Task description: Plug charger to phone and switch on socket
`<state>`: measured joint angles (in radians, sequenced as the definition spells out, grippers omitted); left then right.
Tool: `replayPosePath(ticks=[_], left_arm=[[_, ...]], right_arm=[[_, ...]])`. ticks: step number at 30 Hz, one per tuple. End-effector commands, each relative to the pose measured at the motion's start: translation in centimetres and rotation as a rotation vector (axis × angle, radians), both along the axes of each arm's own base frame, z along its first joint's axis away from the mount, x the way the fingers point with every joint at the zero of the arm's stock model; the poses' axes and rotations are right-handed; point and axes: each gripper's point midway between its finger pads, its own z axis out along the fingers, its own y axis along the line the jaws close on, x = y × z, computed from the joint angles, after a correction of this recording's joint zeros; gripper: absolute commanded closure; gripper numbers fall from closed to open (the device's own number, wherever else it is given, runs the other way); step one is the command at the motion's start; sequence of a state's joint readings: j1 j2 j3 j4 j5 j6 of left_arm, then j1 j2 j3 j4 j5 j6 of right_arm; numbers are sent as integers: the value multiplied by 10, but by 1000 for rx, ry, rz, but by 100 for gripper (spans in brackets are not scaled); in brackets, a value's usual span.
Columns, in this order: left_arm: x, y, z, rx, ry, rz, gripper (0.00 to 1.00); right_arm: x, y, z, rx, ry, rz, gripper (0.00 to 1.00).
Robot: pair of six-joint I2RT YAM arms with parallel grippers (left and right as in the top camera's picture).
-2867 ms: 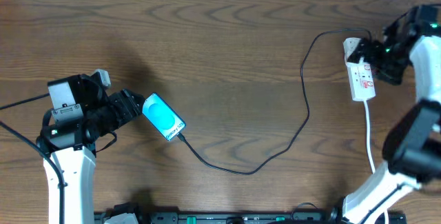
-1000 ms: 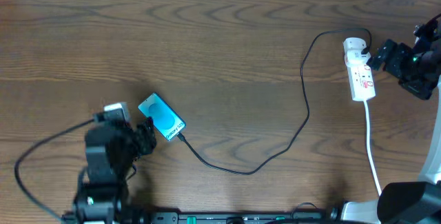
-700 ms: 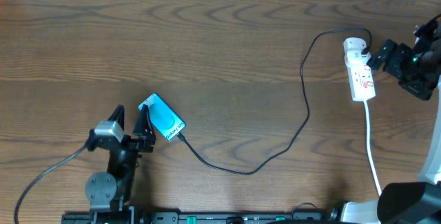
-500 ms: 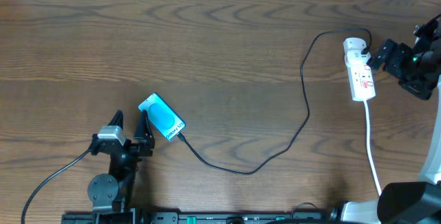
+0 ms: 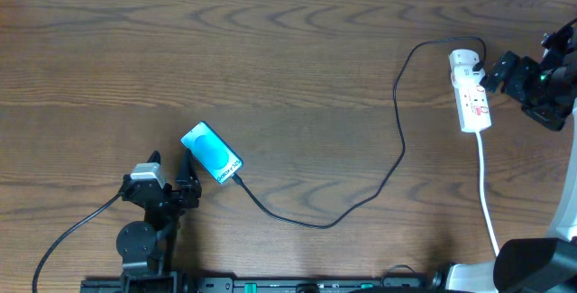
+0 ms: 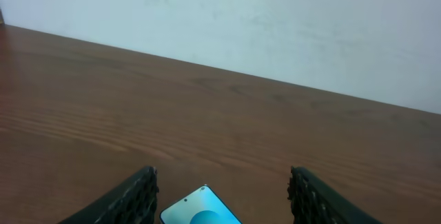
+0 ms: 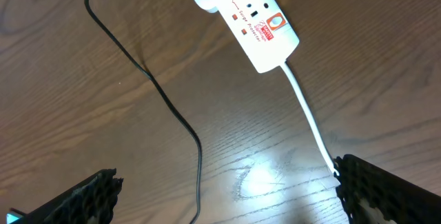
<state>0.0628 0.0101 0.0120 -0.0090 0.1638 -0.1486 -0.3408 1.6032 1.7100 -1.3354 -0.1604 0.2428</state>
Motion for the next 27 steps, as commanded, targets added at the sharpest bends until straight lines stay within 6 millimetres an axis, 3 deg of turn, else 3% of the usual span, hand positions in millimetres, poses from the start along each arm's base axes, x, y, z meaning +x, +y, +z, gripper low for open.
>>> replayPosePath(ticks=[1, 24, 27], left_arm=[[-1, 0, -15, 17, 51, -6, 38], [-1, 0, -15, 17, 51, -5, 38], [-1, 0, -15, 17, 51, -6, 38]], right_arm=[[0, 6, 6, -2, -15, 7, 1], [0, 6, 6, -3, -17, 7, 1], [-1, -7, 14, -101, -53, 4, 1]])
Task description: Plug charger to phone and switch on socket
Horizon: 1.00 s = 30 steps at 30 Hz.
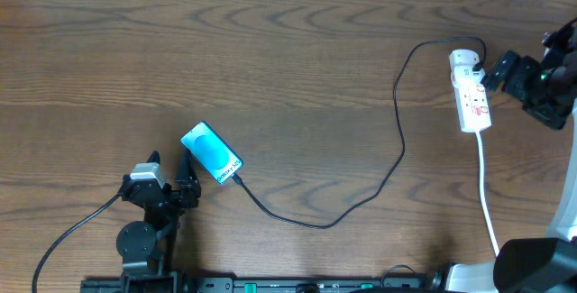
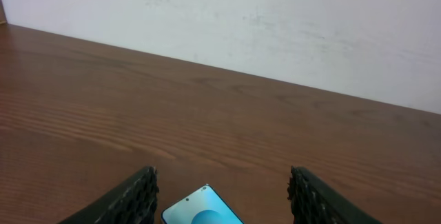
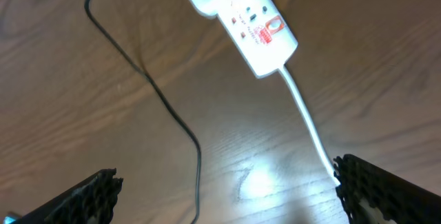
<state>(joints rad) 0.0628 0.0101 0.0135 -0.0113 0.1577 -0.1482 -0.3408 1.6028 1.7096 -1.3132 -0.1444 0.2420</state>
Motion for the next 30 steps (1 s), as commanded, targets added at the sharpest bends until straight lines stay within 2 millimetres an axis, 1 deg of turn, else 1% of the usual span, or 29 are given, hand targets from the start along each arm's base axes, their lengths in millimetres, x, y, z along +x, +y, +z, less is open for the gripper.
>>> replayPosePath(ticks=[1, 4, 8, 9, 10, 11, 14, 16, 18, 20, 23, 27, 29, 30], left_arm=[[-1, -1, -15, 16, 50, -12, 38], [-1, -1, -15, 16, 50, -12, 38], [-1, -1, -15, 16, 50, -12, 38], [-1, -1, -15, 16, 50, -12, 38], [-1, -1, -15, 16, 50, -12, 38], [-1, -1, -15, 16, 50, -11, 38], [-1, -1, -15, 16, 50, -12, 38], [-1, -1, -15, 16, 50, -12, 38], [-1, -1, -15, 16, 50, -11, 38], [-1, -1, -15, 16, 50, -12, 38], [-1, -1, -15, 16, 50, -11, 38], [-1, -1, -15, 16, 50, -11, 38], [-1, -1, -15, 16, 50, -12, 38], [-1, -1, -15, 16, 50, -12, 38]], right_arm=[[-10, 0, 15, -85, -46, 10, 1], [-12, 13, 22, -113, -148, 37, 1], [-7, 36, 28, -172, -381, 101, 1], [-9, 44, 30, -194, -474, 121, 1], [-10, 48, 31, -204, -519, 129, 1], [-14, 56, 33, -236, -616, 160, 1], [-26, 72, 32, -311, -816, 232, 1], [-34, 77, 31, -351, -907, 256, 1], [-47, 82, 23, -390, -998, 275, 1], [-55, 85, 15, -419, -1047, 296, 1], [-67, 92, -4, -478, -1110, 340, 1], [-78, 95, -32, -512, -1154, 355, 1], [-82, 96, -52, -512, -1169, 356, 1], [-85, 96, -64, -506, -1136, 359, 1]])
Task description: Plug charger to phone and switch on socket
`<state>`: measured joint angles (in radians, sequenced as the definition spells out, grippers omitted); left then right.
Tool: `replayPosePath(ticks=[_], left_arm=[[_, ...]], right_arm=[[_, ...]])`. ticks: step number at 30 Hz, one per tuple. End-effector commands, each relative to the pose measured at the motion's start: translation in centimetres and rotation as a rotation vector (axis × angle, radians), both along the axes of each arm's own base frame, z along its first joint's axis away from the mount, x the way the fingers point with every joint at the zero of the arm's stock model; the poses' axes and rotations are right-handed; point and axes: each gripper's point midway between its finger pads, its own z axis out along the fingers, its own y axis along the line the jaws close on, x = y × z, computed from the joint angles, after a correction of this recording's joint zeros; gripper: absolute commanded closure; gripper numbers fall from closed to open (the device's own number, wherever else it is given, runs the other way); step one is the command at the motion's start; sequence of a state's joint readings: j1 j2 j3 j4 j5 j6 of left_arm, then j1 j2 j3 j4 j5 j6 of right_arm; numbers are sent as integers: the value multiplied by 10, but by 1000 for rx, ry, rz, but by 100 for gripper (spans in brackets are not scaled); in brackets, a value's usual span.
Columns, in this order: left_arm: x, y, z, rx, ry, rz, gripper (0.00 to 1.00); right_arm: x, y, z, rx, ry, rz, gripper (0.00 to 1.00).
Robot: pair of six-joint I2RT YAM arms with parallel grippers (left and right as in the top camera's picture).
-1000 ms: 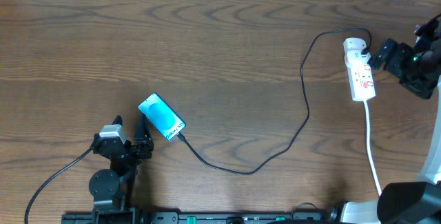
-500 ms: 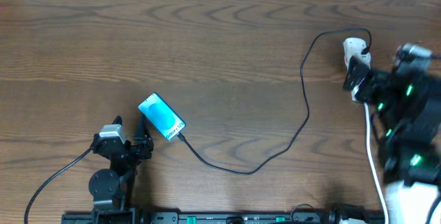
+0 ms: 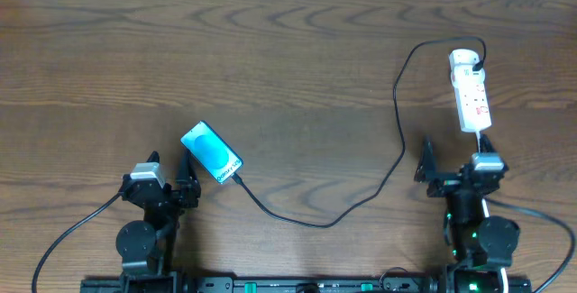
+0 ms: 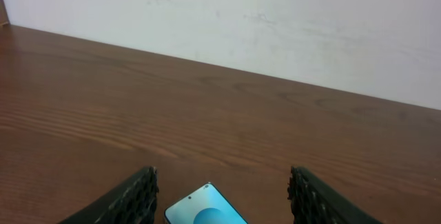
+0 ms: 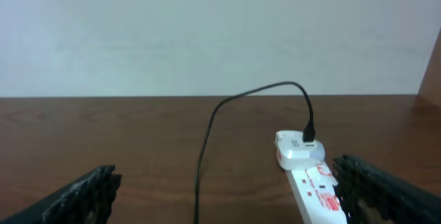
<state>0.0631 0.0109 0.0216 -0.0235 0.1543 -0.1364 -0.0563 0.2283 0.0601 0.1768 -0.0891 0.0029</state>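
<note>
A blue-screened phone (image 3: 212,152) lies at the table's lower left, with the black charger cable (image 3: 397,158) entering its lower right end. The cable loops across to a white adapter (image 3: 463,59) seated in the white socket strip (image 3: 473,100) at the upper right. My left gripper (image 3: 171,174) rests open just left of the phone, whose top end (image 4: 205,207) shows between its fingers. My right gripper (image 3: 448,163) sits open at the lower right, below the strip, facing the socket strip (image 5: 318,195) and the cable (image 5: 204,148).
The strip's white mains lead (image 3: 481,144) runs down toward the right arm's base. A pale wall (image 4: 275,17) backs the table's far edge. A black lead (image 3: 72,225) trails from the left arm's base.
My right arm has moved from beside the socket strip at the upper right edge down to the lower right, now level and facing the strip. Left gripper, phone and cable are unchanged.
At both earlier moments my right gripper hung open to the right of the socket strip, looking down on it, with the phone plugged in and the left gripper resting by it. Now the right gripper sits low at the front, away from the strip.
</note>
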Motion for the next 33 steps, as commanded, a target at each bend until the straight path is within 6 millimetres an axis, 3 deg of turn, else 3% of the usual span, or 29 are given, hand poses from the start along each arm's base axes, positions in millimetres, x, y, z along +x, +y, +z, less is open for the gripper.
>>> replayPosePath(ticks=[1, 5, 8, 33], left_arm=[[-1, -2, -16, 4, 46, -14, 38], [-1, -2, -16, 4, 46, -14, 38], [-1, -2, -16, 4, 46, -14, 38], [-1, -2, -16, 4, 46, -14, 38]], right_arm=[[-6, 1, -27, -30, 50, -7, 1], [-13, -1, -44, -35, 115, -31, 1], [-14, -1, -37, -43, 84, -32, 1], [-14, 0, -37, -43, 84, -29, 1]])
